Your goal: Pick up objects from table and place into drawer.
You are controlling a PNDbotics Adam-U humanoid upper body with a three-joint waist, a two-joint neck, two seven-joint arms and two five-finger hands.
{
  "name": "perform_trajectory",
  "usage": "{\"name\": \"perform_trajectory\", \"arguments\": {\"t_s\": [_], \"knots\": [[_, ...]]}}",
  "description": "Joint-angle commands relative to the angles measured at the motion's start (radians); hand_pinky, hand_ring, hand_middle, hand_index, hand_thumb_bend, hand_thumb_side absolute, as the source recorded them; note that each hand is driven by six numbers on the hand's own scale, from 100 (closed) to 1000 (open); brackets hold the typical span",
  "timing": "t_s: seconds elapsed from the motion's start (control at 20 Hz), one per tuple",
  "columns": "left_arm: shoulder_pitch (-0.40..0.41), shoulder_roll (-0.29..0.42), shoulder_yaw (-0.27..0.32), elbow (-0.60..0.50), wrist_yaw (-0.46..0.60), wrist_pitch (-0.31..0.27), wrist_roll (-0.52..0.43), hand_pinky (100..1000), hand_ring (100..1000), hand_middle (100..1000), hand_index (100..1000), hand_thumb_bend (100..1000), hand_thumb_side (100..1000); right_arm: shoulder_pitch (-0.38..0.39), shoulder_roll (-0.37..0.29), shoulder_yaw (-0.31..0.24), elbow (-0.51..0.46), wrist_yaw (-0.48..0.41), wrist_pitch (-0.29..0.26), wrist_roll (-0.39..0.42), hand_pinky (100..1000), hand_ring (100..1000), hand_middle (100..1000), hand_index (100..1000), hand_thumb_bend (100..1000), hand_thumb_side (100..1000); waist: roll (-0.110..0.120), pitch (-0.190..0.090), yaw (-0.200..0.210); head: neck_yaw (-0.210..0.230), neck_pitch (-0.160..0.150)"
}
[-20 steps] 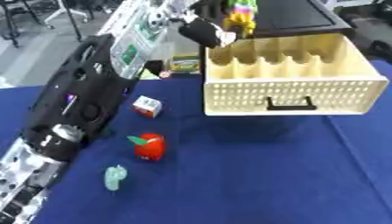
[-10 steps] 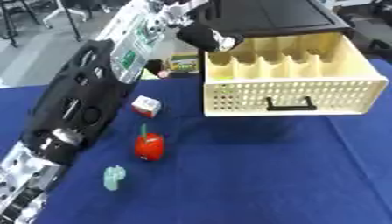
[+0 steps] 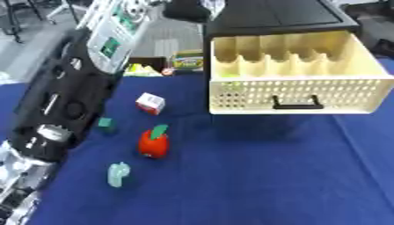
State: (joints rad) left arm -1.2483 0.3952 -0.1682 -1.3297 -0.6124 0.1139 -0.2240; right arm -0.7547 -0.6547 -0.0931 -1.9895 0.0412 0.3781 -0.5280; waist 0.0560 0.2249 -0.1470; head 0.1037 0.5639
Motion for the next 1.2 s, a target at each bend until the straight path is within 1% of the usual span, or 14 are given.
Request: {"name": "perform_trajectory", "arguments": {"t_s": [0.05,0.2,0.35,0.45,0.55,0.6,0.7,0.8,0.85,1.05,1.15,1.2], "knots": [[0.007,0.051,0.069,-0.093,0.051,0.048,0.053,391,501,474,796,102,539,-0.004,-0.042,-0.013,-0.011,0.008,-0.003,0.013,489,460,412,710,336,868,-0.013,-0.025,0.006,-0.007,0.013],[0.046,0.080,0.100,-0.165,0.096,0.091,0.098,393,500,476,798,100,572,0.004,-0.063,-0.011,-0.011,0.016,-0.004,0.039,482,465,419,714,328,879,-0.021,-0.029,0.017,-0.012,0.022],[0.109,0.111,0.123,-0.238,0.141,0.104,0.143,397,503,479,800,100,577,0.011,-0.093,-0.003,-0.011,0.030,-0.005,0.078,480,472,430,717,327,884,-0.030,-0.036,0.026,-0.010,0.042],[0.156,0.131,0.136,-0.287,0.171,0.115,0.173,401,505,483,803,100,585,0.017,-0.120,0.004,-0.011,0.046,-0.005,0.108,483,479,444,721,326,887,-0.036,-0.040,0.034,-0.004,0.060],[0.204,0.145,0.141,-0.336,0.201,0.126,0.203,401,505,484,803,100,585,0.019,-0.137,0.005,-0.011,0.060,-0.003,0.138,483,480,446,721,326,887,-0.037,-0.043,0.038,0.000,0.071],[0.224,0.152,0.141,-0.361,0.217,0.134,0.219,407,508,487,802,100,595,0.019,-0.141,0.004,-0.011,0.066,-0.003,0.151,485,490,462,725,326,890,-0.039,-0.044,0.039,0.007,0.078],[0.266,0.173,0.160,-0.409,0.246,0.157,0.248,409,509,488,802,100,596,0.023,-0.172,0.018,-0.011,0.088,-0.008,0.178,485,498,471,729,329,894,-0.042,-0.043,0.054,0.021,0.093],[0.312,0.192,0.180,-0.456,0.275,0.178,0.277,413,511,489,802,100,598,0.032,-0.213,0.024,-0.011,0.110,-0.009,0.207,483,508,483,735,334,904,-0.043,-0.042,0.064,0.023,0.099],[0.338,0.205,0.191,-0.481,0.291,0.182,0.293,414,512,490,803,100,598,0.041,-0.236,0.027,-0.011,0.118,-0.011,0.222,481,512,489,737,336,909,-0.044,-0.042,0.068,0.017,0.100],[0.436,0.249,0.228,-0.580,0.351,0.175,0.353,420,517,493,800,100,599,0.083,-0.306,0.035,-0.011,0.136,-0.026,0.283,478,530,519,744,349,938,-0.050,-0.042,0.074,-0.002,0.102],[0.486,0.262,0.242,-0.630,0.382,0.176,0.384,419,518,493,798,100,600,0.100,-0.332,0.040,-0.011,0.134,-0.037,0.314,481,542,530,751,351,954,-0.055,-0.043,0.072,-0.004,0.103],[0.510,0.266,0.248,-0.651,0.397,0.175,0.399,419,519,493,800,100,602,0.110,-0.347,0.044,-0.011,0.129,-0.043,0.329,484,548,531,755,421,986,-0.057,-0.045,0.071,-0.004,0.103]]}}
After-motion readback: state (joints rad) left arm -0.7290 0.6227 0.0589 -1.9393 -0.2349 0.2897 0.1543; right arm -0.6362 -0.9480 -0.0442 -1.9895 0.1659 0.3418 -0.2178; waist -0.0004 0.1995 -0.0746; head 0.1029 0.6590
